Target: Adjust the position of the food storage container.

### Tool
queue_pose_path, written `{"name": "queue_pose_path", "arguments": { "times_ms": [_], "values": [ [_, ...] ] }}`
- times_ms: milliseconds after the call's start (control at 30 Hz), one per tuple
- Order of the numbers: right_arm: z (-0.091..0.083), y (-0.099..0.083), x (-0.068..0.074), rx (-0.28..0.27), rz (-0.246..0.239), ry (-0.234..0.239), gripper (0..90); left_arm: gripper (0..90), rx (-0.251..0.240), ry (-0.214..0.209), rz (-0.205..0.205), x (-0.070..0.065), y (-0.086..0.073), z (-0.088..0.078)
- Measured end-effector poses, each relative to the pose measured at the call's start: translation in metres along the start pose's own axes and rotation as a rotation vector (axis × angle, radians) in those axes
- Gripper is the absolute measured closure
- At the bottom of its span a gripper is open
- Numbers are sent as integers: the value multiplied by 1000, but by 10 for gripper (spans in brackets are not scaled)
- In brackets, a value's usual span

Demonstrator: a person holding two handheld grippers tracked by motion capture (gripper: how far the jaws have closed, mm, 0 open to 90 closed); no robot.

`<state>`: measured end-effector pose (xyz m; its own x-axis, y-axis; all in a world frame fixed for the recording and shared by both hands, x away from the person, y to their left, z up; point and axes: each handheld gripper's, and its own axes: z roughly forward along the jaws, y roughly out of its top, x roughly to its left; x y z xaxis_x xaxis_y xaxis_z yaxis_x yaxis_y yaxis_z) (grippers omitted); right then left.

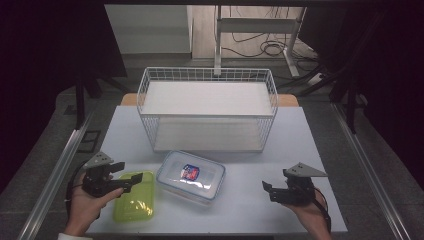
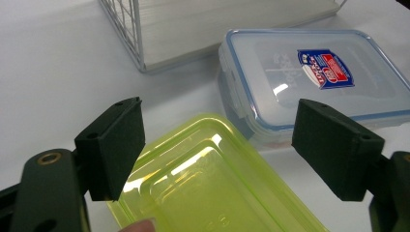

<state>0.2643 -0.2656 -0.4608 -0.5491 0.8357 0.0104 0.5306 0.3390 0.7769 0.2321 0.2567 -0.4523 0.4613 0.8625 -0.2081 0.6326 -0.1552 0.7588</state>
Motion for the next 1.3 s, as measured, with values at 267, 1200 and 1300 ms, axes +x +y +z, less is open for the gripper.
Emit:
{"name": "queue_pose_path", "arguments": {
  "times_ms": [267,1200,1300],
  "values": [
    [-3,-1,-1,5,-4,0,154,187,5,-4,-4,0,2,2],
    [-8,2,-10,71,52,25,183,480,157,7,-34,-7,18,14],
    [-9,1,-9,76,47,19,183,535,181,4,-17,-13,29,20]
  ]
}}
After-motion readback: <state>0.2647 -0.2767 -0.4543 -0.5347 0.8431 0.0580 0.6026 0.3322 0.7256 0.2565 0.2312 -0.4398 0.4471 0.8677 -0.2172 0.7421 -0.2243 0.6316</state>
